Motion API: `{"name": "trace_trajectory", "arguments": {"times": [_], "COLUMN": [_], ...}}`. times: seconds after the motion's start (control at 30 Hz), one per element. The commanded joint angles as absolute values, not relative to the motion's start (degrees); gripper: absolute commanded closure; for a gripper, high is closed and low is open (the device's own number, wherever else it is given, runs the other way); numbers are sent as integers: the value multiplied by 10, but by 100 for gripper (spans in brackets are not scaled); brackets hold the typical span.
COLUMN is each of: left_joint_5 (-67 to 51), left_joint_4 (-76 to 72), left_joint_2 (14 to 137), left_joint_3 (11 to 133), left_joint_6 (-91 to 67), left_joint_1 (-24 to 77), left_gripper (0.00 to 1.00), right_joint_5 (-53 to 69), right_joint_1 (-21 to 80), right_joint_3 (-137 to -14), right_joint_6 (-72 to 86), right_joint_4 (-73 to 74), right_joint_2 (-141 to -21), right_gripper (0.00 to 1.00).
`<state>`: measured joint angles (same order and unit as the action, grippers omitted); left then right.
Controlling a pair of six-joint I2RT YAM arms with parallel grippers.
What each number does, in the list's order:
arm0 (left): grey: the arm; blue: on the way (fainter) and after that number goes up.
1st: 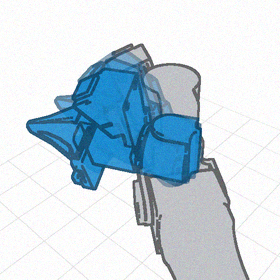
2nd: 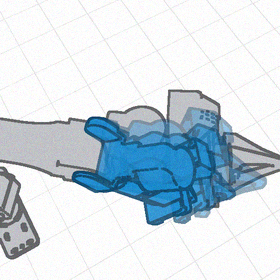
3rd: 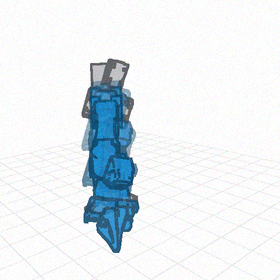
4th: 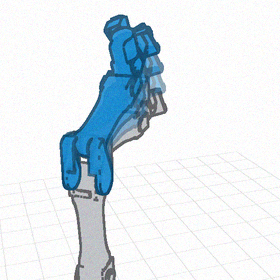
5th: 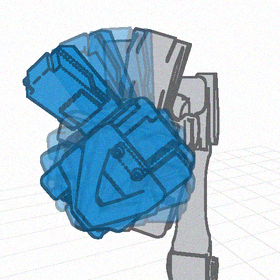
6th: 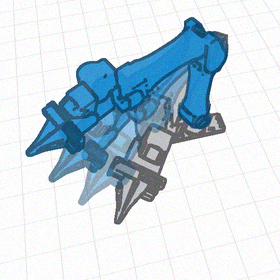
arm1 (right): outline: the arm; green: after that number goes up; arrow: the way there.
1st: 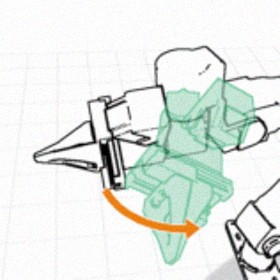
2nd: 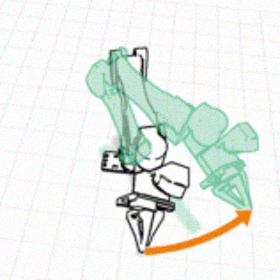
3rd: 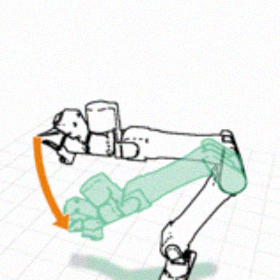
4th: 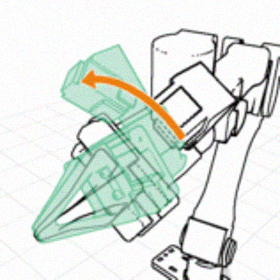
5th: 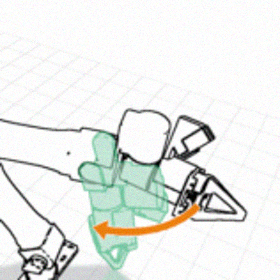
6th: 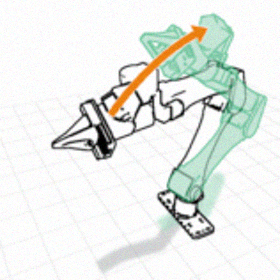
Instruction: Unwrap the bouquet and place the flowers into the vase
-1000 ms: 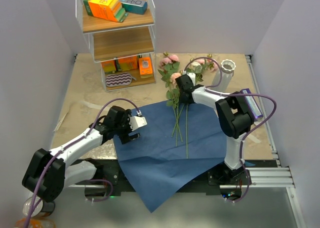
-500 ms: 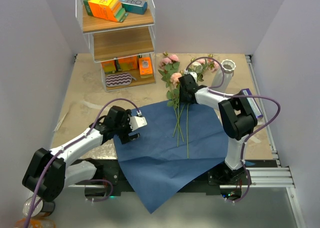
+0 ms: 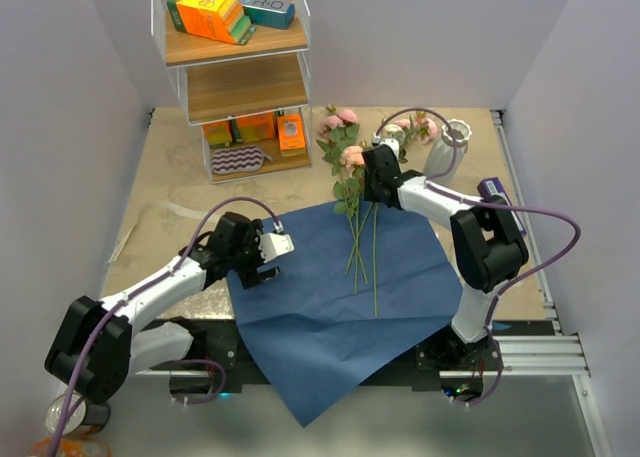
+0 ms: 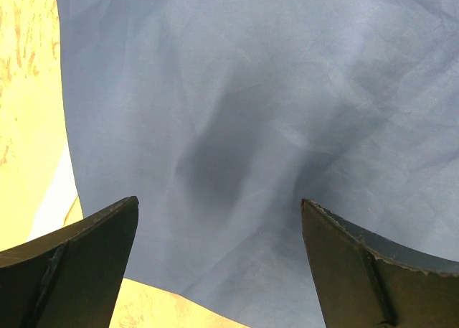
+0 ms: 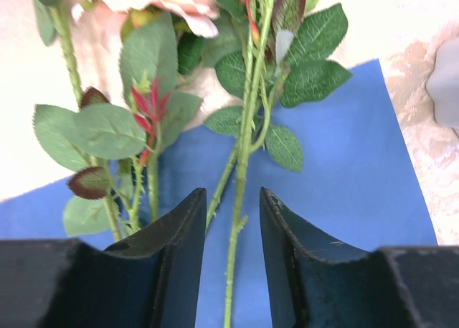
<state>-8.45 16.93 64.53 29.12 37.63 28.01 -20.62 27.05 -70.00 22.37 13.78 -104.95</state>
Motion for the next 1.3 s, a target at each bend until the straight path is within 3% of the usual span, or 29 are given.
{"name": "trace_trajectory", "arguments": {"times": [0.0, 0.67, 0.97, 1.07, 1.1, 1.27], "left_joint_5": [-79, -82, -77, -78, -78, -76], "left_joint_4": [155, 163, 163, 162, 162, 162], "left_joint_2": [644, 657, 658, 660, 660, 662], "left_joint_3": [288, 328, 319, 318, 318, 317], "left_joint_6": [387, 373, 376, 374, 374, 377], "left_joint_1": [277, 277, 276, 277, 277, 277], "left_gripper": [0, 0, 0, 0, 0, 0], "right_joint_5": [-221, -226, -211, -207, -206, -201], "right_joint_1": [269, 266, 265, 266, 266, 265], "right_joint_3": [-687, -730, -763, -767, -765, -741], "right_joint_6": [219, 239, 229, 215, 214, 218], "right_joint_4": [133, 151, 135, 126, 123, 104], "right_joint_2": [-1042, -1114, -1161, -1174, -1175, -1148], "right_gripper": [63, 65, 72, 86, 98, 100]}}
